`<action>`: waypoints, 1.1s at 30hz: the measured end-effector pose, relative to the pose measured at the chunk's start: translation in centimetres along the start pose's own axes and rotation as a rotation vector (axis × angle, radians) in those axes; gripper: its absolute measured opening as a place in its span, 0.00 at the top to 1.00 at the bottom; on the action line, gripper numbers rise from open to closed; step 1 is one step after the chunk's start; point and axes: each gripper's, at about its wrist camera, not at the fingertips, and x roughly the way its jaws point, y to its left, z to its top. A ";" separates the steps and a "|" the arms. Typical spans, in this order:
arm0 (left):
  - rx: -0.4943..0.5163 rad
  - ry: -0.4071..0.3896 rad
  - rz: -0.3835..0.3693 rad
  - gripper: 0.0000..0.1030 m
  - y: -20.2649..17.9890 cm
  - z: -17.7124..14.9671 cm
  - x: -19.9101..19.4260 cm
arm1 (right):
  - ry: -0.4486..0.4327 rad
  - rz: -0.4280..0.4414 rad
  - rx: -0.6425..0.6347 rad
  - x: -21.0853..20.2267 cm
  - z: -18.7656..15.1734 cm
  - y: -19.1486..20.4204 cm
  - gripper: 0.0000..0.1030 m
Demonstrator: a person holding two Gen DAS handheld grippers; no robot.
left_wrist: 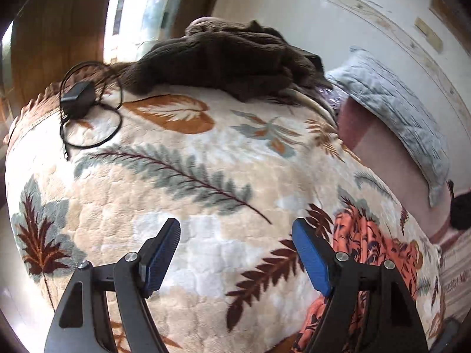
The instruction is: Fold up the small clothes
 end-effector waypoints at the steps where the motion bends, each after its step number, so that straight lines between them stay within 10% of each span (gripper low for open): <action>1: -0.020 0.017 -0.003 0.25 0.6 0.1 0.3 | -0.030 -0.007 0.002 -0.3 -0.1 0.0 0.91; 9: 0.003 0.003 -0.081 0.25 0.3 0.3 -0.9 | -0.257 0.067 0.007 -10.2 4.4 1.4 0.91; 15: 0.005 0.034 -0.088 0.25 0.2 0.3 -0.2 | -0.042 0.010 -0.103 -1.3 -0.9 4.4 0.90; 24: 0.023 0.038 -0.095 0.25 -0.5 0.1 0.0 | -0.223 0.056 -0.079 -7.3 0.5 5.0 0.90; 33: 0.056 0.044 -0.136 0.25 -1.1 -0.1 -0.1 | -0.121 0.053 -0.170 -2.4 -1.7 6.3 0.80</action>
